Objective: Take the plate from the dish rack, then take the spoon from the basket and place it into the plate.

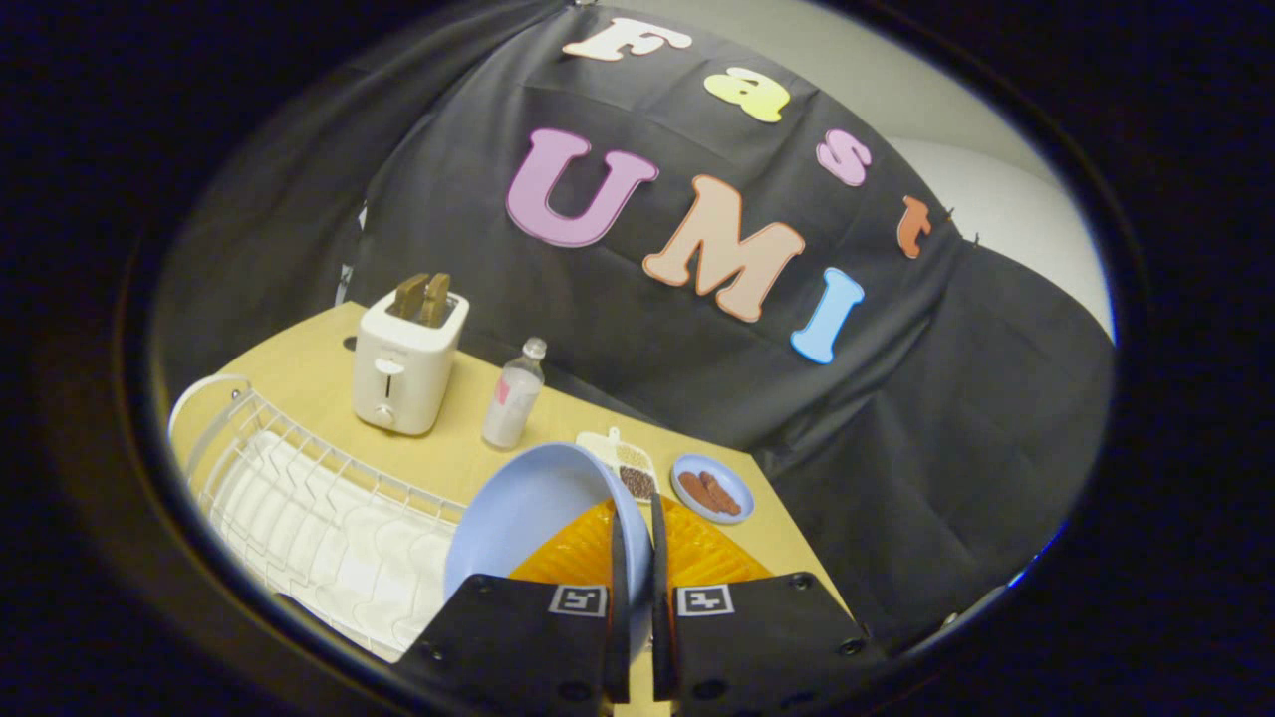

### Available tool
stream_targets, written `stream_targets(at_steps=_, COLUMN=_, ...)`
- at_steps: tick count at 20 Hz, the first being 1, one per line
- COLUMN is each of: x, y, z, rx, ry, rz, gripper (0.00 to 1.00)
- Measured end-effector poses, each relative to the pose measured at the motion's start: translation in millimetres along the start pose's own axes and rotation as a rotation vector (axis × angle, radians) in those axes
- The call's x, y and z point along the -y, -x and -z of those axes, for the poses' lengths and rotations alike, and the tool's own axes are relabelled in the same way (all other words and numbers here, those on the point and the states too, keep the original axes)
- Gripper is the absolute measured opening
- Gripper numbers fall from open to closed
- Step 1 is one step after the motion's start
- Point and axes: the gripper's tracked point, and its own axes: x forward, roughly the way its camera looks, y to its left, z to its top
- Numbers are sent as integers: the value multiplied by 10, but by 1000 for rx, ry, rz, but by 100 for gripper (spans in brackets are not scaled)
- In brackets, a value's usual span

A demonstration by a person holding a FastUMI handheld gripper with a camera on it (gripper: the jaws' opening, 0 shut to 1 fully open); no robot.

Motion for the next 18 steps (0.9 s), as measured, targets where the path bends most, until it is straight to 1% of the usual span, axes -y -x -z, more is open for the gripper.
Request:
stream_targets(at_steps=4, x=200, y=53, z=-79, rx=18, ry=-29, rz=3, gripper=11)
stream_targets(at_steps=9, x=658, y=200, z=184, rx=-19, ry=-137, rz=-3, gripper=12)
stream_targets(at_steps=12, x=1058, y=317, z=351, rx=-19, ry=-216, rz=-2, gripper=11)
stream_targets(at_steps=14, x=1356, y=412, z=494, rx=-17, ry=-252, rz=14, gripper=12)
stream_targets(at_steps=18, x=1885, y=591, z=877, rx=-22, ry=-345, rz=21, gripper=12)
